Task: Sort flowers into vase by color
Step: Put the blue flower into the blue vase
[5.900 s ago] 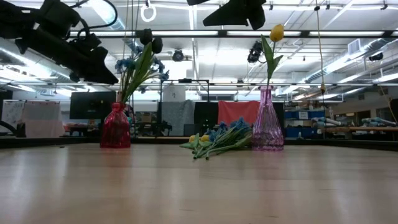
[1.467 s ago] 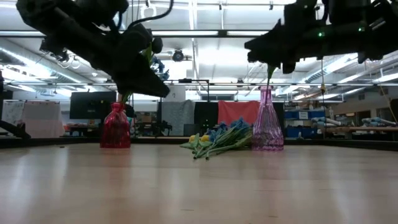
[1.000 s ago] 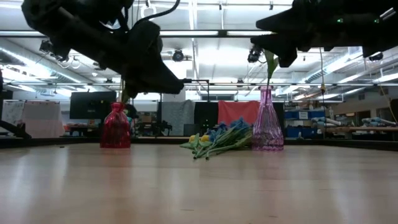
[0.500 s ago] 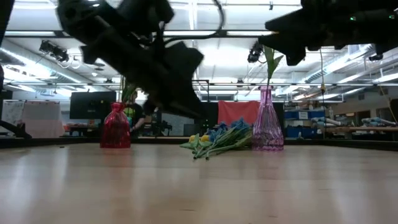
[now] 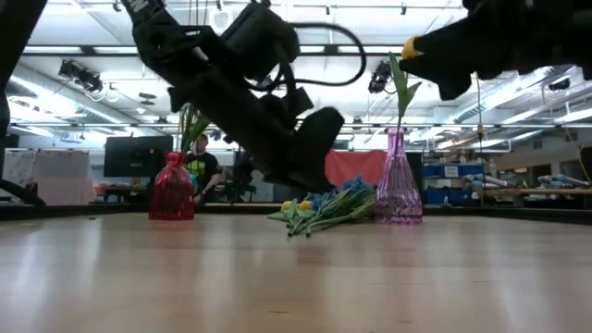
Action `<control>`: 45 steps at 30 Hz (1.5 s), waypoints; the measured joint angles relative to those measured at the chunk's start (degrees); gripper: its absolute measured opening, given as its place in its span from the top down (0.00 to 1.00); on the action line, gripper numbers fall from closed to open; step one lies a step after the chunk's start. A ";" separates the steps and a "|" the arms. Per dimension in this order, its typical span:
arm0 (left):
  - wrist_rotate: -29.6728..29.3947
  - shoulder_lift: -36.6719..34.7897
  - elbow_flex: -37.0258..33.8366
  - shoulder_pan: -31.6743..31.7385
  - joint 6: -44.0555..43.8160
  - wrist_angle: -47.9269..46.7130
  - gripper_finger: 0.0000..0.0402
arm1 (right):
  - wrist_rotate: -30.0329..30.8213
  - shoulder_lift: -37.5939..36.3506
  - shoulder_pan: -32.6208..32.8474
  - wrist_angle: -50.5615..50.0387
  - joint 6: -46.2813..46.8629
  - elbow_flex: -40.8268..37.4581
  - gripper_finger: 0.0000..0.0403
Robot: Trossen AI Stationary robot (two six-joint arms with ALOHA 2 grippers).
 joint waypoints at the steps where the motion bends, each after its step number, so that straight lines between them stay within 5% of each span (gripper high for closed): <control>1: -0.60 0.05 0.04 0.16 0.10 -0.59 0.77 | 0.10 -0.11 0.23 -0.09 0.06 -0.11 0.43; 14: -1.48 3.25 1.75 1.41 0.68 -2.30 0.48 | 0.97 -1.49 0.60 -1.69 0.54 -1.30 0.43; 45: -2.71 3.56 1.75 3.69 3.19 -10.80 0.57 | 0.98 -1.51 1.19 -2.62 1.48 -1.16 0.43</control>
